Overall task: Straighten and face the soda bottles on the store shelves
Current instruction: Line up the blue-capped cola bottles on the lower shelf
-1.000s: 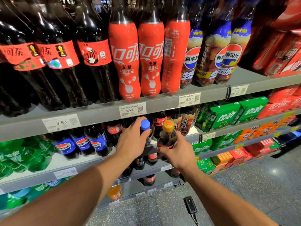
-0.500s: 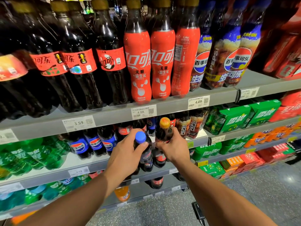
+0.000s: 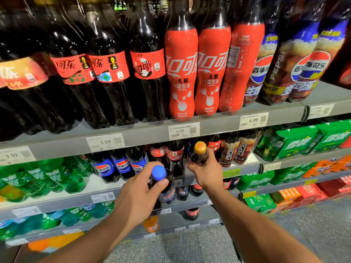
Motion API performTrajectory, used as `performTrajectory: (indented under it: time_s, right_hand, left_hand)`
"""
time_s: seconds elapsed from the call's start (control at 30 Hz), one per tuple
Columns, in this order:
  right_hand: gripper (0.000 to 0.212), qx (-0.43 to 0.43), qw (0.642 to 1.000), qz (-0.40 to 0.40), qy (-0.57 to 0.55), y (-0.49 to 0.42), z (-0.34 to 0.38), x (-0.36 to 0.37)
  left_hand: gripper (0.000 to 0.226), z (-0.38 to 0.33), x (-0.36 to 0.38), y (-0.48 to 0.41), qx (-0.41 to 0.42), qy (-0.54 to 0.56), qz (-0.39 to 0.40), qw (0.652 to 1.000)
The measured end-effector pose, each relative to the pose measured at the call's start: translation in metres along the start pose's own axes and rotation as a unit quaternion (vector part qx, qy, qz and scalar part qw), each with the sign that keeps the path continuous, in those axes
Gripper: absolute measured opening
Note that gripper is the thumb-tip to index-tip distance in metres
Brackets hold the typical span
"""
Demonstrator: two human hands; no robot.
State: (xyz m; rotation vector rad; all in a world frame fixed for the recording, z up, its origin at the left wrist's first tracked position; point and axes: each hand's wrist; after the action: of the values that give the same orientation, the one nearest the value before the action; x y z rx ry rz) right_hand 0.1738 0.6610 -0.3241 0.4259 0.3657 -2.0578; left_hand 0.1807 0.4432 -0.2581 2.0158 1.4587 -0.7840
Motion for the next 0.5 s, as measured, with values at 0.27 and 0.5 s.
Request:
performTrajectory:
  time_s: [0.27,0.5]
  right_hand:
    - [0.043,0.05,0.999,0.009,0.014,-0.025,0.005,0.003]
    - [0.056,0.064,0.99,0.002,0.127,-0.042,0.01,0.018]
  left_hand:
    - [0.024,0.012,-0.005,0.004,-0.031,-0.002,0.012,0.999]
    - [0.022,0.018,-0.011,0.002,-0.043,0.001,0.007,0.999]
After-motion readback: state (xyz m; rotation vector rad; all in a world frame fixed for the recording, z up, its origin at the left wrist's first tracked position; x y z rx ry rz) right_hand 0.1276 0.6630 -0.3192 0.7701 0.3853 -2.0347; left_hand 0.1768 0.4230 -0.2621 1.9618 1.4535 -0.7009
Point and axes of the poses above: each hand's wrist, its own y-axis away from the middle knuckle, its own x-axis out of the palm, z = x × y, and after that the axes turned 11 degrees about -x, right-handed
